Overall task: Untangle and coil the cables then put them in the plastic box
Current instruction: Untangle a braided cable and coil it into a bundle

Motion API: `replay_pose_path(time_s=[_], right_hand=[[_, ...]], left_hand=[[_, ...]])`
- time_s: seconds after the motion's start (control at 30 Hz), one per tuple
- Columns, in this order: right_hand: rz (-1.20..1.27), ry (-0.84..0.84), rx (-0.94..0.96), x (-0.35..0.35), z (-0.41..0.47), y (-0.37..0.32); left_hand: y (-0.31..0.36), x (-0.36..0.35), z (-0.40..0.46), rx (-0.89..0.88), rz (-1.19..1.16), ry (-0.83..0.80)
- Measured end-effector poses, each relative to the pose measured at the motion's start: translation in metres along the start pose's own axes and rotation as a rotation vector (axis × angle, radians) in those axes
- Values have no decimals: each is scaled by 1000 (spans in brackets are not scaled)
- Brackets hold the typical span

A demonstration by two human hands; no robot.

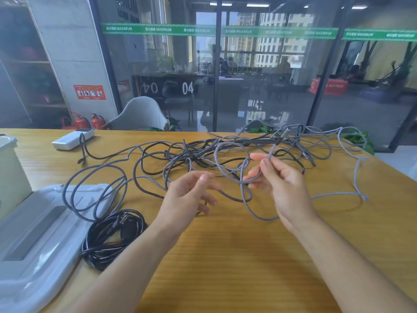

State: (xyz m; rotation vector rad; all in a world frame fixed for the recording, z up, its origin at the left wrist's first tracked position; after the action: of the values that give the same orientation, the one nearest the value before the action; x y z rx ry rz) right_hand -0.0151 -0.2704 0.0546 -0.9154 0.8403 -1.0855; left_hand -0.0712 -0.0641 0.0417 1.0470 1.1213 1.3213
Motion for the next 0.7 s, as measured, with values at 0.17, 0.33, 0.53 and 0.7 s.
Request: replay_pose_path(time_s=[0.17,0.33,0.53,0.7], right_hand=[[-8,-82,-110,0,0,7],[-118,-37,-117,3,2,6],[-480,116,-101,41,15,20],[-773,154,-82,51,19,24]], left_hand=[[-9,-35,-5,90,-59,-307],[-15,-29,-3,70,-40,-226],[-10,7,7,58,-18,105],[-7,10,6,30,-63,133]])
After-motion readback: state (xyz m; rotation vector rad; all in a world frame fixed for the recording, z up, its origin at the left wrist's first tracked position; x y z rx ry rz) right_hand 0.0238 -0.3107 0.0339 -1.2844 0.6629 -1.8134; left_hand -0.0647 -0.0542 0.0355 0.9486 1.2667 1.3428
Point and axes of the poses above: each hand's wrist, its own z-axis towards the middle knuckle, its own x-axis out of the back of the hand, y = z × x, the point moved 1 cm from there along z, towards the middle knuckle, and after that the axes turned 3 degrees about -y, right-handed, at the moved point
